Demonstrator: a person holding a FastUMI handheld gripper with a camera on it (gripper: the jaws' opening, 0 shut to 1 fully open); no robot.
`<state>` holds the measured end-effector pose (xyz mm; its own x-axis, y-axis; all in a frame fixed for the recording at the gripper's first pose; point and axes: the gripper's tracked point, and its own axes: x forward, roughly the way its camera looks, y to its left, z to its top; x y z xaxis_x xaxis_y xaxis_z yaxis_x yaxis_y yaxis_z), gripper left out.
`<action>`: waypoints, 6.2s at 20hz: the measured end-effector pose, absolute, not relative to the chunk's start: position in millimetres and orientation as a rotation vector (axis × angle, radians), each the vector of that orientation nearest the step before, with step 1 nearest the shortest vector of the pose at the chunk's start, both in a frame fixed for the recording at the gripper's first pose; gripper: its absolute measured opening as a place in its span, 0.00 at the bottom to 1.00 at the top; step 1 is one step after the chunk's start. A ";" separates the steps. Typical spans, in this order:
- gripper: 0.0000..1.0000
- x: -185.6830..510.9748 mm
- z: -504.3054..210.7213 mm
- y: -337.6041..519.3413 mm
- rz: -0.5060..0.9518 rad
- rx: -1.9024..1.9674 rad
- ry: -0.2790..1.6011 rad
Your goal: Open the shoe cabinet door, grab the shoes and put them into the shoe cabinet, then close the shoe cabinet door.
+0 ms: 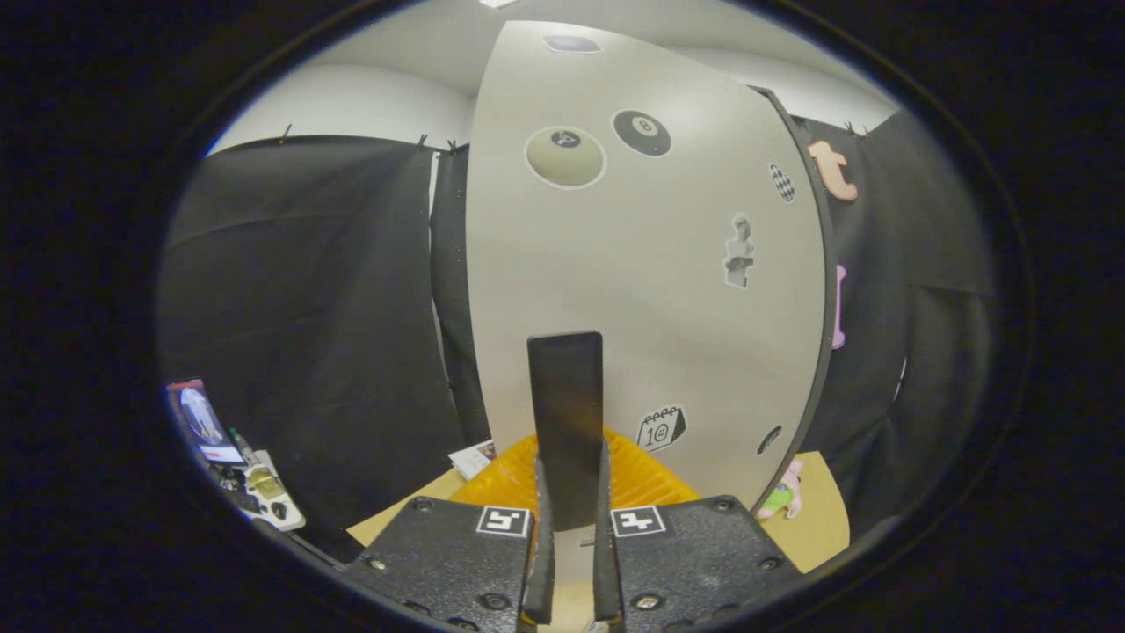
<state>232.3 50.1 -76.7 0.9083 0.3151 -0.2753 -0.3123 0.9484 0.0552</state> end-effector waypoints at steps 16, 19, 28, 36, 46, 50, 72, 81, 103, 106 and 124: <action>0.15 193.5 -69.6 -18.0 0.293 -0.031 0.217; 0.13 192.6 -69.0 -30.3 0.270 -0.029 0.209; 0.04 209.6 -68.6 -85.5 -0.028 -0.042 0.107; 0.04 200.4 -63.0 -84.7 0.002 0.063 0.119; 0.61 145.0 -42.8 -91.2 -0.122 0.075 0.028; 1.00 120.3 -44.2 -51.8 -0.040 0.059 0.022; 1.00 172.5 -278.1 145.1 0.073 -0.036 0.195; 1.00 215.4 -403.1 154.6 0.054 0.028 0.346; 0.08 265.7 -561.5 148.3 -0.051 0.189 0.663; 0.06 268.7 -556.5 146.5 -0.037 0.167 0.643; 0.05 268.1 -377.7 156.8 0.074 0.151 0.358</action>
<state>268.1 156.8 -377.7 0.9342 0.0985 -0.3430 -0.0452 0.9861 0.1601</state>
